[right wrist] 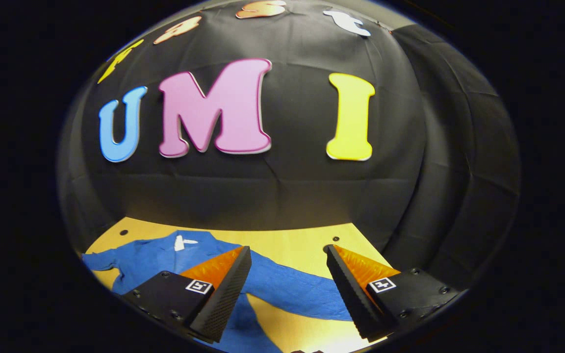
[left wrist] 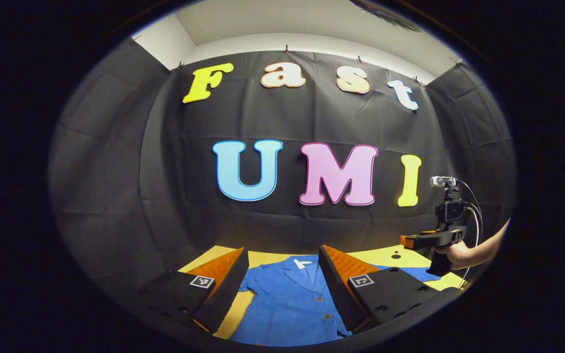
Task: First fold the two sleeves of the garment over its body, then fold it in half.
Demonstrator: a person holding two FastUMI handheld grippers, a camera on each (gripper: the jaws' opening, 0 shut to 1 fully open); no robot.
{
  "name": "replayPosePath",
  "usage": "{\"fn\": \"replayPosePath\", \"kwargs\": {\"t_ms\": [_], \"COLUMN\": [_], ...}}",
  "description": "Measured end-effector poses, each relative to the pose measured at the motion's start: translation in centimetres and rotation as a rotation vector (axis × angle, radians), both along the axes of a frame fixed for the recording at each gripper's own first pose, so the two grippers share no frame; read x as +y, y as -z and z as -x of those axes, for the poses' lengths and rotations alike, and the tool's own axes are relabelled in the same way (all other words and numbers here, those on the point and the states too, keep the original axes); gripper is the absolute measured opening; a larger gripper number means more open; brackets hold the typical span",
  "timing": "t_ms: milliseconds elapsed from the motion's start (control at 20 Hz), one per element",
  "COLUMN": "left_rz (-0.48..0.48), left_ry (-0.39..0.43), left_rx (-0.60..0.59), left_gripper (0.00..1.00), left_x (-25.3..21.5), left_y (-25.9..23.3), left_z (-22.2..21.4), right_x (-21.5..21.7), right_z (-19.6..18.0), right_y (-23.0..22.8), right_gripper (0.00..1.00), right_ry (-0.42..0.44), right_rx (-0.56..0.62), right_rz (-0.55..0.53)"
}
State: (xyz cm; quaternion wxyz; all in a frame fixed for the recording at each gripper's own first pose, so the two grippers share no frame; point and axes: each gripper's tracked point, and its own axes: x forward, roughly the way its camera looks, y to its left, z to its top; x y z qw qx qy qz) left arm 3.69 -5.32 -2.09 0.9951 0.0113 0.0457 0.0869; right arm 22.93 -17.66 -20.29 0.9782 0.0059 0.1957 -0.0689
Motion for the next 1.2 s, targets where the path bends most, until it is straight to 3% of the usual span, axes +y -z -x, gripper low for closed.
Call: {"fn": "replayPosePath", "kwargs": {"t_ms": [400,700,850,1000,1200], "left_rz": [0.012,0.010,0.005,-0.010,-0.003], "left_ry": [-0.007,0.044,0.071,0.092,0.093], "left_rx": [0.062,0.106,0.114,0.121,0.131], "left_gripper": [0.82,0.82,0.82,0.82,0.82], "left_x": [-4.4,-7.6,-9.3,-10.3,-10.5], "left_y": [1.8,2.7,2.9,2.9,3.0], "left_z": [-3.7,-7.1,-7.8,-8.0,-7.5], "right_x": [-12.2,-20.9,-21.3,-22.6,-22.7], "right_z": [1.4,6.0,7.8,9.1,9.0], "right_y": [10.3,15.9,19.2,21.3,22.7], "right_gripper": [1.00,1.00,1.00,1.00,1.00], "right_ry": [0.275,0.485,0.509,0.536,0.544], "right_rx": [0.267,0.447,0.552,0.581,0.609], "right_rz": [-0.064,-0.097,-0.133,-0.112,-0.175]}}
